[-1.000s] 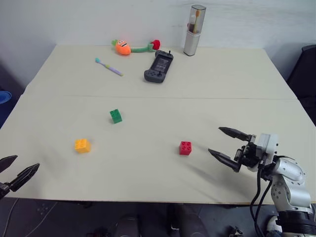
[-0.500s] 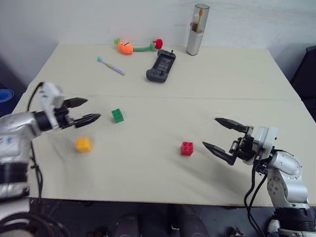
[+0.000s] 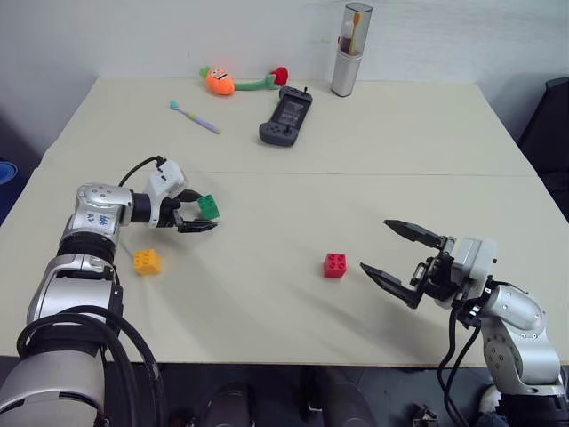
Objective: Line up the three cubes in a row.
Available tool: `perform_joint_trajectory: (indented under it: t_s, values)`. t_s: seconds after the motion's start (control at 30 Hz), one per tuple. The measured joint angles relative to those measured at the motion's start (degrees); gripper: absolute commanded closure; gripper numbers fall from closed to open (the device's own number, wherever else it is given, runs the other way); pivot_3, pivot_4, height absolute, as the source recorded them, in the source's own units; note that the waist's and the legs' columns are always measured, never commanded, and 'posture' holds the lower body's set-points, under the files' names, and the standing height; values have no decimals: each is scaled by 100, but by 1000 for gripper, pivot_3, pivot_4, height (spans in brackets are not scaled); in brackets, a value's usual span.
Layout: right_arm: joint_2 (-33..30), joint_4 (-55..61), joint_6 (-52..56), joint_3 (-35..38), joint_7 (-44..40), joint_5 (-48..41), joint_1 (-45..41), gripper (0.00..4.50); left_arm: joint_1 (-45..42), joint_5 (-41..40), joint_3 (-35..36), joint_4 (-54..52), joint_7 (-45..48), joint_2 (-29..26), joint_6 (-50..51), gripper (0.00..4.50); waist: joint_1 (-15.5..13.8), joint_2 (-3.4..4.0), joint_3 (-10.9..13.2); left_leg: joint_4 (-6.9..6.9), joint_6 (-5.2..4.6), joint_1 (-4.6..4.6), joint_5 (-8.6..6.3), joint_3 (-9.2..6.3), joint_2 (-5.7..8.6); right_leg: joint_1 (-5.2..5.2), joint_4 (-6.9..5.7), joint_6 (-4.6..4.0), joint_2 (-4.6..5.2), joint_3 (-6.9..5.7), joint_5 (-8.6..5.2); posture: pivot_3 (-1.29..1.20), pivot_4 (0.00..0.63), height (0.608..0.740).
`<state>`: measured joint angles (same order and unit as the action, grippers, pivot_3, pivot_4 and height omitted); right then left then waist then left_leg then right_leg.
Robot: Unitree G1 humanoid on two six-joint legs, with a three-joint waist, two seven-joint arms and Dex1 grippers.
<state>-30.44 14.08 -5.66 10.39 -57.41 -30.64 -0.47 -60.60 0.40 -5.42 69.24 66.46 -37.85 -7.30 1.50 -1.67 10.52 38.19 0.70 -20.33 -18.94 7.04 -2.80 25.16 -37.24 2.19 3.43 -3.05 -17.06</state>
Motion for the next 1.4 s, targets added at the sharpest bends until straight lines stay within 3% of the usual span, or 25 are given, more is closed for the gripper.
perform_joint_trajectory:
  t_s: [0.23,0.27,0.47,0.63,0.73,0.83,1.07,1.4]
  values:
    - [-99,123,42,24,59,-14,150,0,-79,220,1,168,-32,144,-133,2938,0,-4,2,1,0,1,0,1,0,1,-5,0,0,-2,0,0,150,740]
    - [-112,135,67,26,59,-22,150,0,-92,235,1,166,-4,144,-160,3002,0,-4,2,1,1,1,1,1,0,1,-6,0,0,-2,0,0,150,740]
    - [-317,191,201,150,27,-119,237,0,-93,93,42,-430,986,168,-279,3001,-18,-10,6,6,0,-1,1,1,2,0,-7,0,0,-27,0,0,150,740]
    - [-583,364,399,186,-163,-304,373,0,348,-170,-144,-2621,1710,181,325,3001,-24,-7,6,2,-1,2,1,-3,2,-4,-21,0,4,8,0,0,150,740]
    - [-987,437,656,189,-554,-455,536,0,1244,-229,-692,-4710,1715,411,1693,3001,-23,-8,7,9,-2,5,1,-12,-1,-14,-18,1,2,8,0,0,150,740]
    - [-999,468,697,179,-701,-462,586,0,1617,-212,-1013,-5608,1455,579,2365,3001,5,-10,8,14,2,8,4,-12,-1,-13,-18,1,-2,15,0,0,150,740]
    - [-945,625,702,180,-586,-455,667,0,1945,211,-1369,-6005,519,715,2615,3001,-11,-9,7,11,4,15,8,-16,0,-18,-20,1,-2,17,0,0,150,740]
    - [-905,679,701,179,-347,-408,655,0,1949,230,-1529,-6242,360,739,2955,3001,-75,-9,7,13,1,16,9,-16,4,-22,-18,1,1,16,0,0,150,740]
